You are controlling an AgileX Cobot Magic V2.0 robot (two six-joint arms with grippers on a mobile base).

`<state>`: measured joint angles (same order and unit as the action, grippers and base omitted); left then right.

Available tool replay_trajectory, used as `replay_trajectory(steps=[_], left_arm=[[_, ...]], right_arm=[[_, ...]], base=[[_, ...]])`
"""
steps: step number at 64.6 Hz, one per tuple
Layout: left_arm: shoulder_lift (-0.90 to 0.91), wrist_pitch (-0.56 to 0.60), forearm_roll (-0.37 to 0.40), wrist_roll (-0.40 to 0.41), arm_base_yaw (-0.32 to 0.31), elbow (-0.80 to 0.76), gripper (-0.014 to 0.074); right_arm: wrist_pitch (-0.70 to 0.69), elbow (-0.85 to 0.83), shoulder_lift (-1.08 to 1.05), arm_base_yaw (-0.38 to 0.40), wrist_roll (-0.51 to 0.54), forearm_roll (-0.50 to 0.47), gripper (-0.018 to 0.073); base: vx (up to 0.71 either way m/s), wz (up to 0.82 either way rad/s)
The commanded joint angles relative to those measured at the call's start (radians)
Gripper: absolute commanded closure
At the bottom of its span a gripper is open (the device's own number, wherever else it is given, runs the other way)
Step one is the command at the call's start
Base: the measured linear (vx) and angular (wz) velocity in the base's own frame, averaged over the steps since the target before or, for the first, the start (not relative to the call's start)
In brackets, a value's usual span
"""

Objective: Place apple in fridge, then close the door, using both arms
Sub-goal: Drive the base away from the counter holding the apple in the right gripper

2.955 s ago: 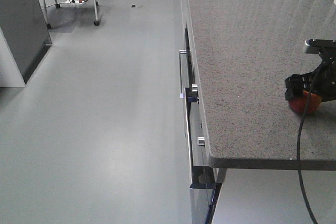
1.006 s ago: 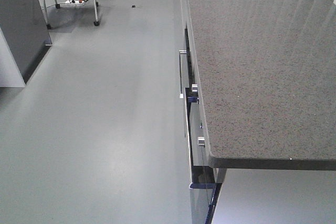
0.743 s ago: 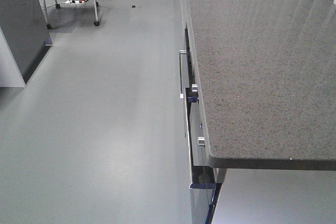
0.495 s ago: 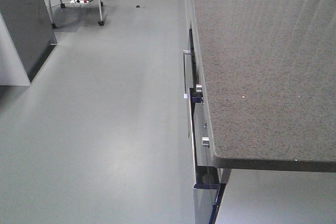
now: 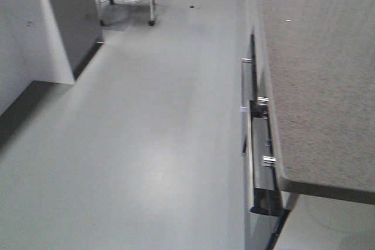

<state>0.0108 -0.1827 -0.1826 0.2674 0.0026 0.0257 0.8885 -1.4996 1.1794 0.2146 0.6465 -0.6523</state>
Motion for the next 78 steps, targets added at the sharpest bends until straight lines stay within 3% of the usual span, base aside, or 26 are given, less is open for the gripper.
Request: replay_trajectory(steps=[1,78], left_arm=[[0.016,0.071,0.001,0.007,-0.003,0.028,0.0603],[0.016,0.071,0.001,0.007,-0.003,0.028,0.0603]], right_arm=[[-0.067,-0.03,-0.021,0.003,0.009,-0.041,0.0571],[-0.067,-0.03,-0.021,0.003,0.009,-0.041,0.0571]], base=[[-0.03,0.45],[-0.03,0.48]])
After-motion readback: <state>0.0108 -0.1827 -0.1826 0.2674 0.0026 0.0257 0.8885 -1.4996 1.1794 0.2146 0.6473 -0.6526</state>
